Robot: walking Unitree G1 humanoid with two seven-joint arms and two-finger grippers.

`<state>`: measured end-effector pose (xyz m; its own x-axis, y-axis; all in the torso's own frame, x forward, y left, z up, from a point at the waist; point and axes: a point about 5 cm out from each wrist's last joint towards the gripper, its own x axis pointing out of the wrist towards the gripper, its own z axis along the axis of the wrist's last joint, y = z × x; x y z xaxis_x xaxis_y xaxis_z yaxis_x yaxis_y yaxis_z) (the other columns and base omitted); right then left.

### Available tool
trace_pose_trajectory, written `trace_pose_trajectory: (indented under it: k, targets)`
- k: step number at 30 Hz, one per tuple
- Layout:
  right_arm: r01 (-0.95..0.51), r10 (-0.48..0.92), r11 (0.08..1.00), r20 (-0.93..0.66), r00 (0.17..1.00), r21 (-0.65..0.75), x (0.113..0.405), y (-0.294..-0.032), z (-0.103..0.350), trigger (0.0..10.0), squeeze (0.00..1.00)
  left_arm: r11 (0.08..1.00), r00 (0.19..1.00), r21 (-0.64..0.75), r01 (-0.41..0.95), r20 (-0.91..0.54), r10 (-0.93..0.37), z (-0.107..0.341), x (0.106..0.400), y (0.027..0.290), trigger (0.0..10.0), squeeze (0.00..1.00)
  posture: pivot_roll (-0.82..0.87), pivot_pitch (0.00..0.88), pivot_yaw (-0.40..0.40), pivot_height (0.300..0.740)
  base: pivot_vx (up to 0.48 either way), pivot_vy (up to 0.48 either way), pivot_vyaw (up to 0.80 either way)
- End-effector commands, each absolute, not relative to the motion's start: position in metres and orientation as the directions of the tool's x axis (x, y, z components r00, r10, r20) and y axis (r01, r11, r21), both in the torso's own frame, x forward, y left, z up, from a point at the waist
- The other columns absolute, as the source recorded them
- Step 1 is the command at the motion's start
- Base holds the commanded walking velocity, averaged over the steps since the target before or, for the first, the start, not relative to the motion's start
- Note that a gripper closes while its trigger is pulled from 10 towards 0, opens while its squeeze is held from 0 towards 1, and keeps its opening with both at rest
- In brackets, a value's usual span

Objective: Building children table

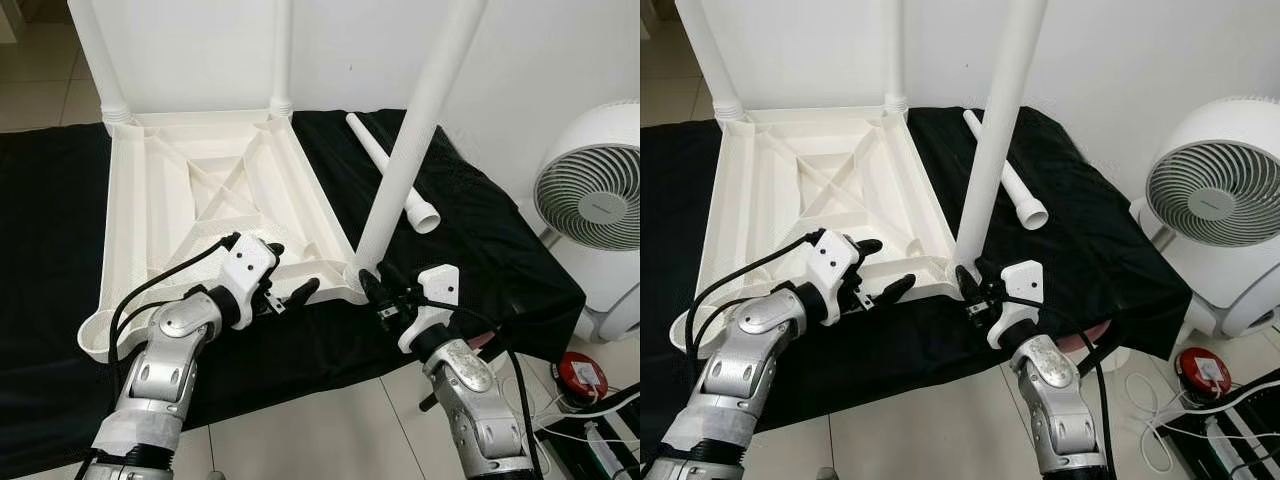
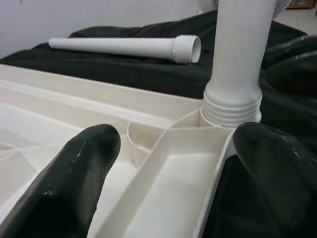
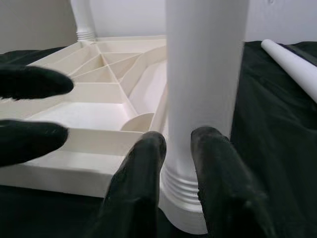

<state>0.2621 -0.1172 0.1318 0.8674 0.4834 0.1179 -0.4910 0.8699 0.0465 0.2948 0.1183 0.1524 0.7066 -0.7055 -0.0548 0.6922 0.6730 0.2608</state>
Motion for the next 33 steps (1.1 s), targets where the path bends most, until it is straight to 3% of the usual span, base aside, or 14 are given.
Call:
trace_pose_trajectory:
  k: [1,2,16,20,26,33]
  targets:
    - [-0.530,0.521,0.846,0.127,0.844,0.052,0.265,-0.111,0.136,5.3,0.00,0.716,0.750,0.269,0.644,-0.039,-0.660,0.154,0.297,0.119,10.0,0.00,0.00,0.000,-0.081,0.740,0.000,0.000,0.00]
    - [-0.523,0.514,0.851,0.130,0.848,0.049,0.269,-0.113,0.137,10.0,0.00,0.716,0.750,0.269,0.644,-0.038,-0.661,0.154,0.297,0.118,10.0,0.00,0.00,0.000,-0.079,0.740,0.000,0.000,0.00]
    - [-0.472,0.462,0.881,0.170,0.871,0.027,0.290,-0.141,0.156,10.0,0.00,0.715,0.744,0.253,0.652,-0.030,-0.668,0.153,0.297,0.111,10.0,0.00,-0.01,0.000,-0.072,0.740,0.000,0.000,0.00]
    - [-0.292,0.286,0.956,0.174,0.942,0.011,0.301,-0.169,0.159,10.0,0.00,0.723,0.753,0.255,0.642,-0.034,-0.657,0.151,0.299,0.113,10.0,0.00,-0.02,0.000,-0.072,0.740,0.000,0.000,0.00]
    - [-0.184,0.178,0.983,0.172,0.969,0.022,0.304,-0.182,0.158,10.0,0.00,0.746,0.788,0.277,0.606,-0.077,-0.611,0.146,0.305,0.117,10.0,0.00,-0.02,0.000,-0.067,0.740,0.000,0.000,0.00]
    - [-0.332,0.314,0.941,0.189,0.930,0.070,0.292,-0.159,0.156,10.0,0.00,0.794,0.851,0.306,0.525,-0.203,-0.485,0.129,0.317,0.128,10.0,0.00,-0.02,0.000,-0.059,0.740,0.000,0.000,0.00]
